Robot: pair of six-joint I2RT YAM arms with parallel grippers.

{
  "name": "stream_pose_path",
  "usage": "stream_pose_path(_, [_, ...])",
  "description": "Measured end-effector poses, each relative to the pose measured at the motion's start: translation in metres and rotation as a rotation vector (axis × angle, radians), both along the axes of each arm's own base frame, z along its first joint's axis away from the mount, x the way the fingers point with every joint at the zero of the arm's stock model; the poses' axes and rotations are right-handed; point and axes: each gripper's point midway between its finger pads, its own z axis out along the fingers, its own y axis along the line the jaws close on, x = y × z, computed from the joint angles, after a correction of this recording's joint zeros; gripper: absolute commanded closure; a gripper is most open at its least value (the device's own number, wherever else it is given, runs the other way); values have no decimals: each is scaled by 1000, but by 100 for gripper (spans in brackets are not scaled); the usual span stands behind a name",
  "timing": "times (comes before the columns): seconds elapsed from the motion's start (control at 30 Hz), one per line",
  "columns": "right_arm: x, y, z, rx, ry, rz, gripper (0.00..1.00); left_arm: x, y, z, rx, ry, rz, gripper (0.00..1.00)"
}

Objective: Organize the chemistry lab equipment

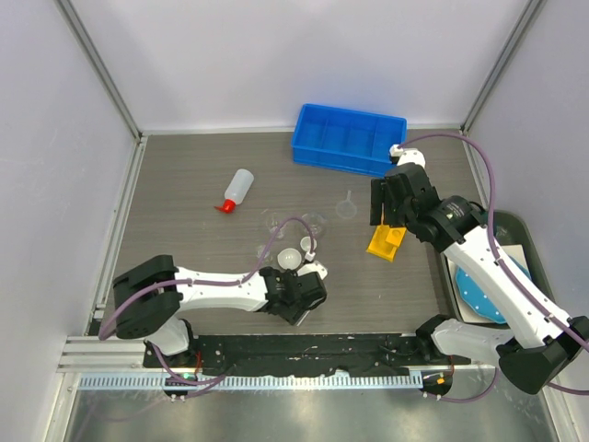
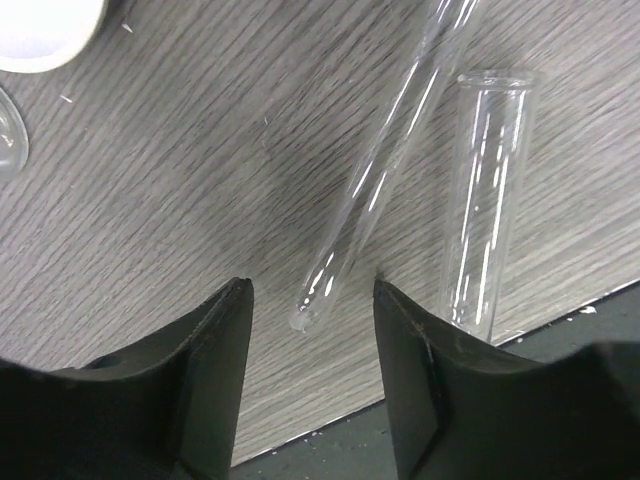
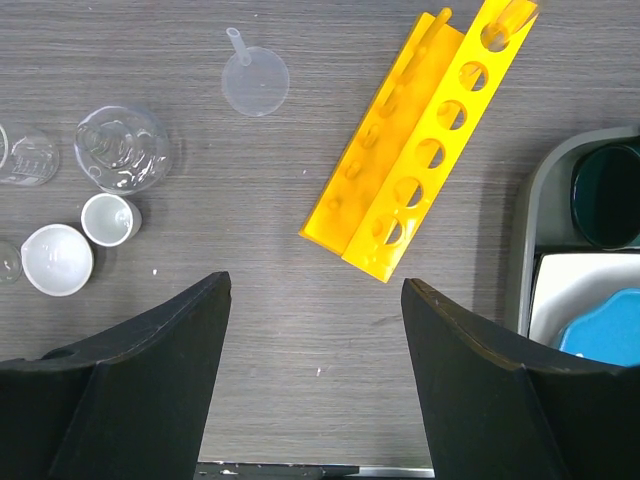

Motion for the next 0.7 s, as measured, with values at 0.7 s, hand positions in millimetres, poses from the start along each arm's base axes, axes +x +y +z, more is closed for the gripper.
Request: stream_pose_path(0.7, [1,4,-1,8,5,13,26,-4,-10,-8,-83,46,-10,82])
